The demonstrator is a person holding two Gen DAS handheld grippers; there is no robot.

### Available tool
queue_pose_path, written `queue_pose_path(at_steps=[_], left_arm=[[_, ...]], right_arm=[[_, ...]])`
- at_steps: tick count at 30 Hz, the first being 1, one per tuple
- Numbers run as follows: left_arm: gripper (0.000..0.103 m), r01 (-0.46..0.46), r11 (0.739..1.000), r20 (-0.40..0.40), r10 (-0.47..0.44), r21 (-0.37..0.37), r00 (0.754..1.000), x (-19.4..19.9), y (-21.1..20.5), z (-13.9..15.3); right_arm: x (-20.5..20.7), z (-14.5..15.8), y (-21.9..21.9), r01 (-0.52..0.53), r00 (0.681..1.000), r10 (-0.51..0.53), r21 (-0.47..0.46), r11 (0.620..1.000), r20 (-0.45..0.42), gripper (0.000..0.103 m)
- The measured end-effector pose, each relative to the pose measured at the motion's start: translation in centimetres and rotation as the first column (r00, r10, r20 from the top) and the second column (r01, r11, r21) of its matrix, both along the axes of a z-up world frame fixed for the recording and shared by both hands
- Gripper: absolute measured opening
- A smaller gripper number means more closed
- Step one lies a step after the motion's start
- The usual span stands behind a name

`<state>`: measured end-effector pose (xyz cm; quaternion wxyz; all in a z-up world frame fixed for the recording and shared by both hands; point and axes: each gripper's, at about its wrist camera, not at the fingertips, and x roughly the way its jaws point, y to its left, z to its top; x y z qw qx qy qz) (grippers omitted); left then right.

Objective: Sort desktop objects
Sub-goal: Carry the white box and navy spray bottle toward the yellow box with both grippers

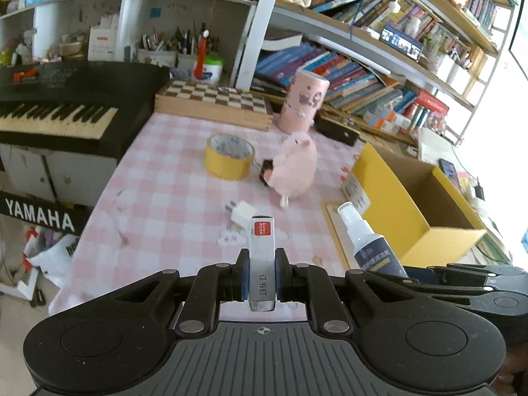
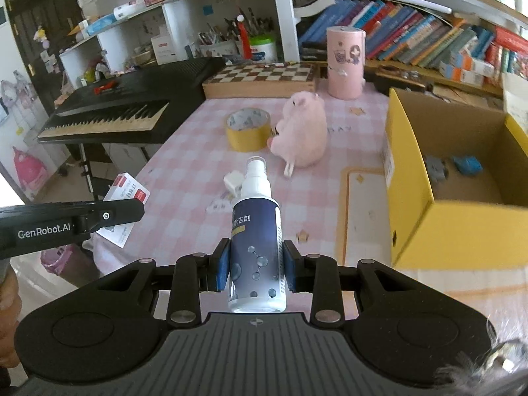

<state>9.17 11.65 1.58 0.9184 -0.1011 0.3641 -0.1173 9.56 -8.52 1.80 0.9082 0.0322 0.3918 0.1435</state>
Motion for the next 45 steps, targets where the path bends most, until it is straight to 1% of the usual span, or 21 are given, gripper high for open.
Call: queue_pose_path(at_steps=[6,9,13,16,21,31,37,41,45], left_arm=[[0.013,0.047,0.999,0.0,-0.047,-0.004,0.999,-3.2,-0.1,-0.3],[0.013,0.076,0.997,-0.001,-0.076,-0.017,0.997,-4.6,-0.4,-0.5],[0.013,0.134,0.991,-0.009,-0.134,-0.015,0.991,-6.0,-1.0,-0.9],[0.013,0.176,0.984,-0.015,-0.176,-0.01,0.984,-6.8,-1.5,-1.1],[0.013,0.221,0.975,-0.012,-0.221,-0.005,0.975,-7.7,-2.1,-1.2],[0.013,0.31,0.951,-0.007,-0.31,0.008,0.951,-7.4,-4.1,-1.2],[0.013,0.326,0.945,-0.01,-0.326,0.017,0.945,-7.0,-4.8,-1.1],[0.013,0.332,0.943,-0.007,-0.332,0.016,0.943,-6.6,-5.3,-1.0],[0.013,0.357,0.934,-0.011,-0.357,0.01,0.934,-6.0,-6.4,-1.1]], right_arm=[[-4.1,-0.5,0.2,0.051,0.999,-0.051,0.003,0.999,-0.011,0.03],[-6.0,-0.9,0.3,0.07,0.997,-0.07,-0.001,0.998,-0.02,0.03],[-8.6,-1.5,0.3,0.104,0.994,-0.104,-0.005,0.995,-0.036,0.03],[-10.2,-1.8,-0.1,0.151,0.987,-0.151,0.002,0.989,-0.049,0.03],[-11.4,-2.0,-0.9,0.213,0.975,-0.212,0.019,0.977,-0.064,0.03],[-12.6,-2.1,-2.1,0.28,0.959,-0.278,0.02,0.96,-0.057,0.03],[-12.5,-2.2,-3.3,0.314,0.947,-0.311,0.036,0.949,-0.075,0.03],[-12.3,-2.0,-3.8,0.317,0.947,-0.314,0.032,0.948,-0.065,0.03],[-12.4,-1.9,-4.6,0.333,0.942,-0.331,0.024,0.943,-0.062,0.03]])
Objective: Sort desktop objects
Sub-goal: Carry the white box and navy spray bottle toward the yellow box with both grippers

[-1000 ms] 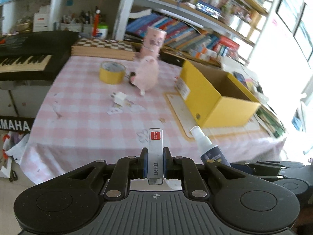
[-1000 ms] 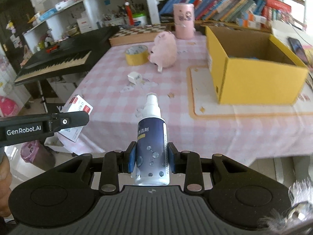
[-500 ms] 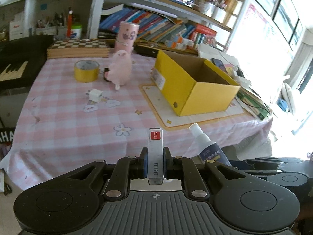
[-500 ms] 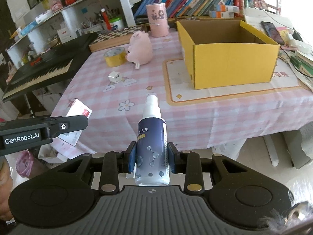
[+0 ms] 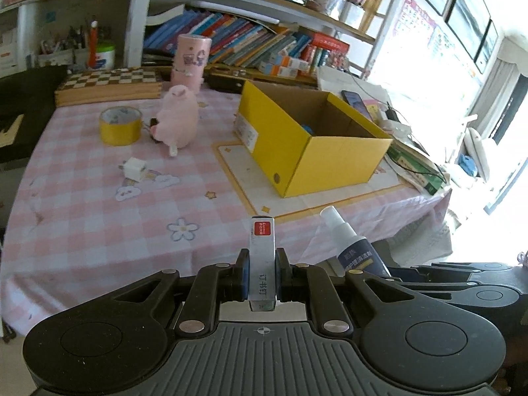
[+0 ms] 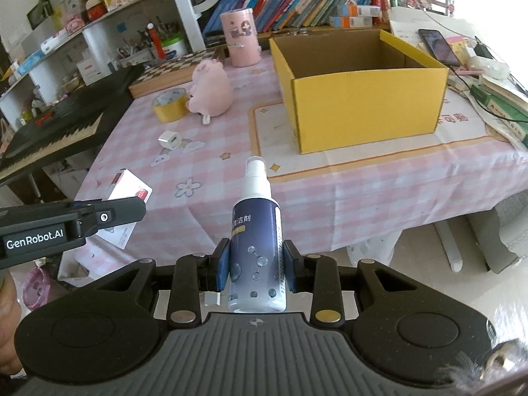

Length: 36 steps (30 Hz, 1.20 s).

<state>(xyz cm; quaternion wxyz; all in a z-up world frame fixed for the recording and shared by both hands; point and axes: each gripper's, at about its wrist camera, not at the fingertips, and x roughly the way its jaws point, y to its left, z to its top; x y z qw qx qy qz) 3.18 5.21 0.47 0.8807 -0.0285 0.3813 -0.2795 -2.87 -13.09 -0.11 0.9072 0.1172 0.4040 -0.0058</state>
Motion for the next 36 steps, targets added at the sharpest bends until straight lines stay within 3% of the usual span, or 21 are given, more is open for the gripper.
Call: queue_pose_path(at_steps=[14,36], left_arm=[[0.013,0.116,0.993,0.0,-0.116,0.011,0.993,1.1,-4.4,-0.2],[0.013,0.19,0.982,-0.031,-0.19,0.009,0.981,3.4,-8.8,-1.1]], right_arm=[[-0.5,0.0,-3.7,0.112,0.994,-0.112,-0.005,0.994,-0.011,0.03],[0.6,-0.5,-7.5,0.175,0.983,-0.175,-0.007,0.985,-0.057,0.03]])
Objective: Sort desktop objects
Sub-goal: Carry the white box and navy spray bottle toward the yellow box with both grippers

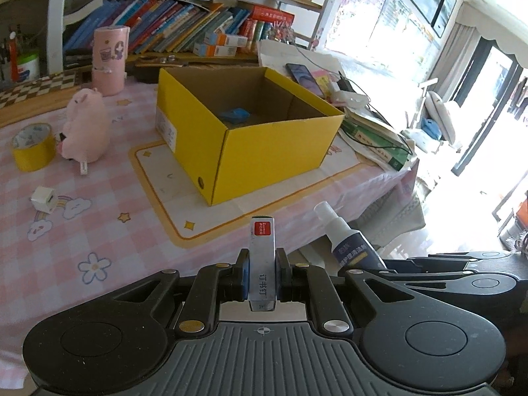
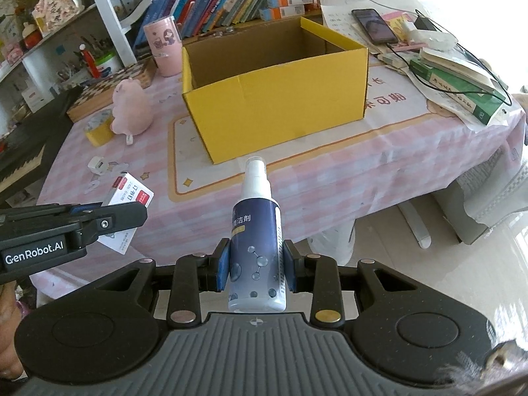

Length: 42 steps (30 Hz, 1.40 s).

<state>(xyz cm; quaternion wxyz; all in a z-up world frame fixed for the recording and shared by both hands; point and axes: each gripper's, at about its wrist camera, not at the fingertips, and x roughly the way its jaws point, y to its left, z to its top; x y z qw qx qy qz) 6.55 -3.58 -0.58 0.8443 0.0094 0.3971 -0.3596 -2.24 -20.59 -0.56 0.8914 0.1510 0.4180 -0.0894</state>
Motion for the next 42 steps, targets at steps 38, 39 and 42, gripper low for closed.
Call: queue_pose_path(at_steps=[38,39,42], left_arm=[[0.013,-0.202,0.97,0.218,0.228,-0.137,0.949,10.5,-12.0,5.4],[0.013,-0.217,0.968,0.228,0.241,-0.125,0.943,11.1,-12.3,5.4],[0.013,-0.263,0.961,0.245,0.275,-0.081,0.93,12.6,-13.4,4.9]], right_arm=[[12.4,6.9,-15.2,-0.116,0.95,0.154,-0.149,0.982,0.273,0.03],[13.0,7.0,-15.5,-0.128,0.945,0.168,-0.157,0.979,0.28,0.03],[15.4,7.0,-16.0,-0.176,0.933,0.219,-0.168,0.97,0.286,0.03]])
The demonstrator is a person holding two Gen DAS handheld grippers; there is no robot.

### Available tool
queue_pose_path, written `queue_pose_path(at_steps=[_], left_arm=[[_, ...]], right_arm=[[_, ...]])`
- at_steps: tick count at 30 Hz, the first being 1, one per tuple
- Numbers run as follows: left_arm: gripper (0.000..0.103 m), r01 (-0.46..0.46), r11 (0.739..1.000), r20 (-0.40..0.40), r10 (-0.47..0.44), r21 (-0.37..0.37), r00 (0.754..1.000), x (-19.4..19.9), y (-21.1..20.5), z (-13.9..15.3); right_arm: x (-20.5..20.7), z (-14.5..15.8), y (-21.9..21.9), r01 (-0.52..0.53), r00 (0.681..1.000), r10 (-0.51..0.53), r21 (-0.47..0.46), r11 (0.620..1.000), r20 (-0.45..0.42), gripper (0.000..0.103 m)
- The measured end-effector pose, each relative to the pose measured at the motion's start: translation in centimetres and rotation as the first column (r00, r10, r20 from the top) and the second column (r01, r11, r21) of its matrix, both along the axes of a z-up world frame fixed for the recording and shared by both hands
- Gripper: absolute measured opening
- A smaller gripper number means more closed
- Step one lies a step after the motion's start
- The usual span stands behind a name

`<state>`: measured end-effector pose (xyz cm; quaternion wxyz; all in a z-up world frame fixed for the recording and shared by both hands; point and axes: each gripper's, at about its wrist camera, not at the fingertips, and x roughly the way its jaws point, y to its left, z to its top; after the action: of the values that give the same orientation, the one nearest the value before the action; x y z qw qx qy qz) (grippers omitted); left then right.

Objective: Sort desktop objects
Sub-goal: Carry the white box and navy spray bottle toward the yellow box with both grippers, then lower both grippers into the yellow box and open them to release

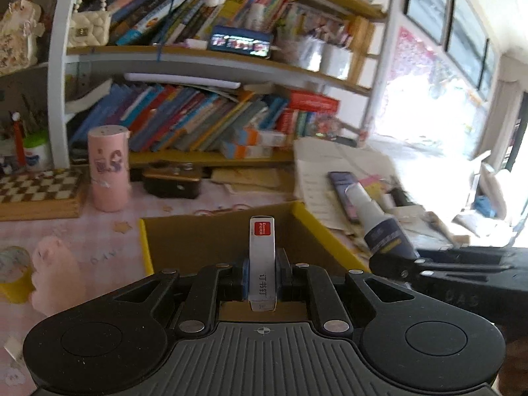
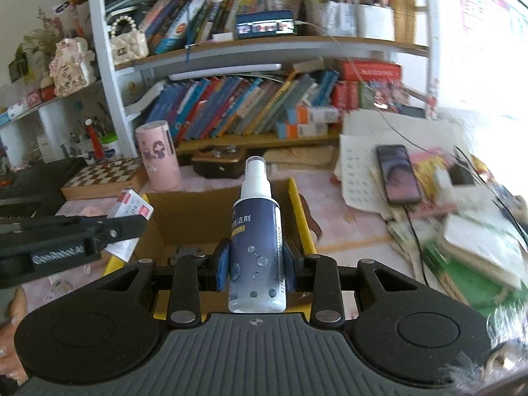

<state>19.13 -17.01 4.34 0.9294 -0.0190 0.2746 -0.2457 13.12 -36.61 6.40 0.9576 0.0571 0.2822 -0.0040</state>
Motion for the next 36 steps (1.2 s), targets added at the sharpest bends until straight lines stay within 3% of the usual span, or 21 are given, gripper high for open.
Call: queue_pose_path(at_steps=[7,14,23,26,29,32,36], left_arm=[[0.013,-0.046,0.99,-0.041,0.052,0.135,0.998,2.1,-2.1,-3.0],[0.013,-0.04,0.971,-0.091,0.063,0.237,0.994,3.0,-3.4,-5.7],[0.013,-0.012,0.956,-0.156,0.06,0.293,0.986,3.3,-4.6,-7.5],[0.013,-0.02,0.958,-0.172,0.072,0.286,0.983,3.4,-4.6,-7.7],[0.014,-0.026,0.955,-0.165,0.078,0.297,0.983,3.4,-4.7,-7.6],[0.019,-0.054,0.953,-0.129,0.096,0.298,0.987,2.9,-4.7,-7.2],[0.041,-0.114,0.959,-0.061,0.134,0.258,0.989,1.8,-4.1,-5.7]], right_arm=[[5.0,-2.7,-0.1,-0.145,0.986,0.139,-0.073,0.987,-0.091,0.03],[8.9,-6.7,0.6,-0.269,0.941,0.236,-0.114,0.956,-0.242,0.03],[11.1,-9.0,1.9,-0.432,0.855,0.344,-0.168,0.886,-0.387,0.03],[11.5,-9.5,2.0,-0.447,0.837,0.352,-0.152,0.882,-0.42,0.03],[11.9,-9.8,1.9,-0.442,0.83,0.347,-0.137,0.886,-0.436,0.03],[11.7,-9.7,1.5,-0.418,0.845,0.336,-0.122,0.9,-0.417,0.03],[11.1,-8.3,0.7,-0.373,0.881,0.324,-0.084,0.924,-0.345,0.036]])
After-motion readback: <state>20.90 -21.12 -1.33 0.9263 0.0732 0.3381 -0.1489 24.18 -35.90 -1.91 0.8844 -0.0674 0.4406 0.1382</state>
